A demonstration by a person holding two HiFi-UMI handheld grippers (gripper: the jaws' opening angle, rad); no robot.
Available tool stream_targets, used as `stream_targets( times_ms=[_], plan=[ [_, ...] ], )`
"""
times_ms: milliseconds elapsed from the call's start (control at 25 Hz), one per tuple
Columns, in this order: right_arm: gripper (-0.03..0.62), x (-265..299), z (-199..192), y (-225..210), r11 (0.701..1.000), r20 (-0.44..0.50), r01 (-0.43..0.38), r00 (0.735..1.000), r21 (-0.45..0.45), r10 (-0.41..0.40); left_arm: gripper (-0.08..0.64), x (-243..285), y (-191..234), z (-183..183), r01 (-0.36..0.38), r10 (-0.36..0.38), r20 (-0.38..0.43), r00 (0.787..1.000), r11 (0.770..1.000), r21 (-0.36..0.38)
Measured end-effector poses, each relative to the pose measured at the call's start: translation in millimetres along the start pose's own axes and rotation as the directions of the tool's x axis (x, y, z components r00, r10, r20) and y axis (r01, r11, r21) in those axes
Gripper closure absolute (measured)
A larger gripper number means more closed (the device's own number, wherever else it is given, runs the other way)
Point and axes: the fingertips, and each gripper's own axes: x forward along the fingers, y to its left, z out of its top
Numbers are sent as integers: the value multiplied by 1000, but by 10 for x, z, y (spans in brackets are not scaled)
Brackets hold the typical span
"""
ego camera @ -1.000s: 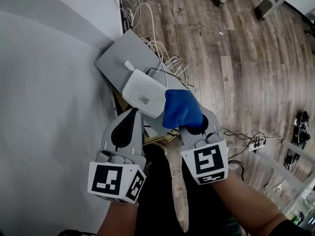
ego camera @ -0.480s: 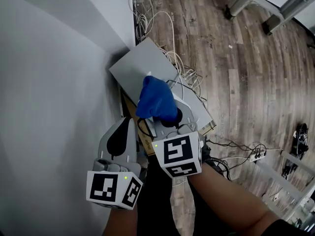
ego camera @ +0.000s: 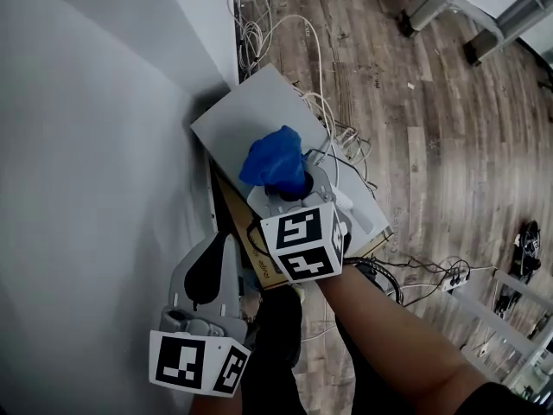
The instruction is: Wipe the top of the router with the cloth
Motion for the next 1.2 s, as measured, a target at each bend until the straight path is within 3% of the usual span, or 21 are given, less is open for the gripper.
stream_targets(
  times_ms=[200, 360, 760, 960, 1200],
  plan=[
    [495, 47, 13, 130, 998, -20, -34, 999, -48, 33, 559, -63, 58, -33, -2, 1, -3, 1000, 1000, -9],
    [495, -48, -45, 424, 988, -42, -107, 994, -112, 103, 559, -140, 44, -10, -2, 2, -3, 1000, 1000, -9],
    [495, -522, -786, 963, 952, -143, -246, 964, -179, 223, 559, -254, -74, -145, -6, 6, -17, 1000, 1000, -2],
    [495, -789, -1300, 873, 946, -204, -261, 954, -194, 221, 559, -275, -191, -253, -9, 9, -24, 1000, 1000, 2],
    [494, -1057, -1598, 614, 953, -224, -244, 953, -180, 202, 559, -230, -453, -369, 7, -7, -38, 999, 1000, 10]
  ],
)
